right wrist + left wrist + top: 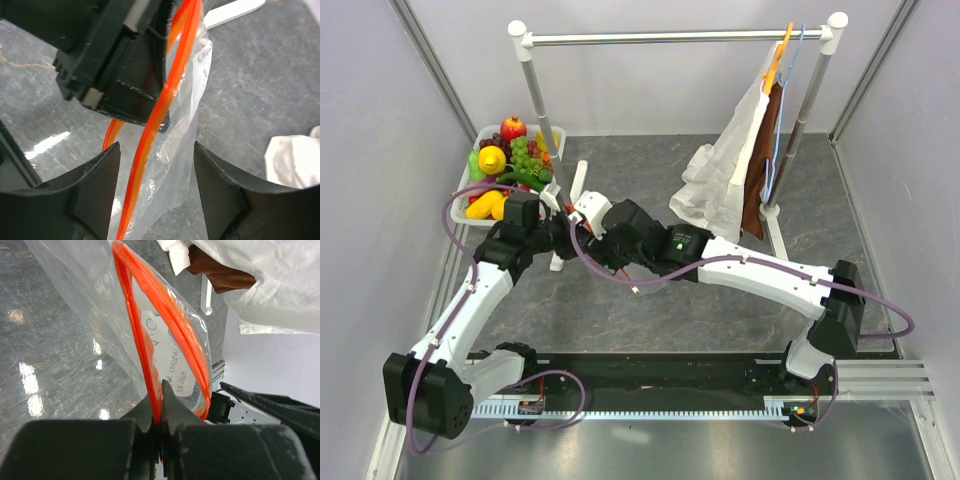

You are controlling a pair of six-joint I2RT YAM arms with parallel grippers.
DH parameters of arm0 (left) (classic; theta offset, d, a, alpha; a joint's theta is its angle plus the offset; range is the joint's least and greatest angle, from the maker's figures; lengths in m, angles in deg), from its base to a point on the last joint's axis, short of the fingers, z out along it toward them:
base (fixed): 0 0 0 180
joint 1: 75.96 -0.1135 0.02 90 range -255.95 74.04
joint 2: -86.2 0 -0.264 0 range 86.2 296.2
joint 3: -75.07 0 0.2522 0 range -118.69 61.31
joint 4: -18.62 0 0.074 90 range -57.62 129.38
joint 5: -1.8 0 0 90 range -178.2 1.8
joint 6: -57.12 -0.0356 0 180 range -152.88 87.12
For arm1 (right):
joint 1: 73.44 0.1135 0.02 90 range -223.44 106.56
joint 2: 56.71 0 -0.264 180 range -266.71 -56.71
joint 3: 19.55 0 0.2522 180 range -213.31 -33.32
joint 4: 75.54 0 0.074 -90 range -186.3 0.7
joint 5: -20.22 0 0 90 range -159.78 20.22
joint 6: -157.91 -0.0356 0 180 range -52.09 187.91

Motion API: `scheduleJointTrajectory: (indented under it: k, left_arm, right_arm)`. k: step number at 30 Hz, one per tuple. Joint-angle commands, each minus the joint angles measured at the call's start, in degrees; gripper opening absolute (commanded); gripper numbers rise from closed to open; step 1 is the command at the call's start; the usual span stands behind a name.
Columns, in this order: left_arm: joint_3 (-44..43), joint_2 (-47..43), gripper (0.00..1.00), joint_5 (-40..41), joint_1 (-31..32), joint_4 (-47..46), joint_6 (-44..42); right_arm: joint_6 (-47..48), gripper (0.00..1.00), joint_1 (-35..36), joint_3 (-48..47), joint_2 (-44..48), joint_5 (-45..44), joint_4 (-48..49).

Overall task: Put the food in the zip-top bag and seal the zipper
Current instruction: Open the zipper of the food storage bag.

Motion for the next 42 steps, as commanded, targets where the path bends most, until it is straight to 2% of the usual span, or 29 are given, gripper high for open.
scheduleJointTrajectory:
  k: [1, 5, 12, 18, 22, 25, 29, 31, 33, 35, 38, 39, 42]
  left_arm:
    - [-2.55, -0.46, 0.02, -0.35, 0.19, -0.80, 2.10]
    - [-2.47, -0.63, 0.02, -0.53, 0.19, -0.89, 2.10]
    - [-2.55, -0.28, 0.02, -0.53, 0.19, -1.16, 2.63]
    - [-2.47, -0.46, 0.02, 0.17, 0.11, -0.72, 2.54]
    - [-2.11, -0.11, 0.02, 0.26, 0.10, -0.63, 3.59]
    - [-2.55, 0.42, 0.02, -0.09, 0.02, -0.80, 3.95]
    - [-2.38, 0.07, 0.02, -0.35, -0.33, -0.63, 3.69]
    - [-1.59, -0.63, 0.02, -0.26, -0.51, -0.28, 3.51]
    - [-1.15, -1.07, 0.02, -0.27, -0.60, -0.36, 3.33]
    - [-0.36, -1.77, 0.02, -0.18, -0.60, -0.28, 2.98]
    - [0.34, -2.39, 0.02, -0.35, -0.69, -0.28, 2.19]
    - [0.43, -2.56, 0.02, -0.44, -0.69, -0.28, 1.93]
    - [1.31, -2.65, 0.02, -1.32, -0.69, -0.63, 0.88]
  right_arm:
    - [4.74, 0.68, 2.92, 0.39, -0.75, -9.62, 3.09]
    - [6.32, 0.63, 2.92, 1.71, -1.19, -16.39, 3.97]
    - [8.52, 0.65, 3.89, 2.76, -1.45, -16.59, 4.24]
    - [15.02, 0.64, 5.82, 3.91, -2.16, -20.27, 5.12]
    - [18.63, 0.76, 8.54, 3.30, -2.95, -21.68, 3.54]
    - [19.60, 0.77, 9.95, 3.38, -4.09, -22.73, 2.13]
    - [20.21, 0.71, 9.95, 3.03, -4.88, -25.62, 2.83]
    - [20.21, 0.64, 9.78, 2.42, -4.53, -26.16, 2.83]
    - [20.04, 0.50, 9.34, 2.07, -3.66, -26.25, 2.74]
    - [19.86, 0.40, 7.94, 1.80, -3.04, -25.81, 2.74]
    - [17.85, 0.35, 4.95, 0.75, -1.55, -23.01, 1.78]
    - [17.14, 0.35, 4.16, -0.03, -0.67, -19.52, 1.08]
    - [14.68, 0.23, 1.09, -0.30, 1.52, -13.97, 0.55]
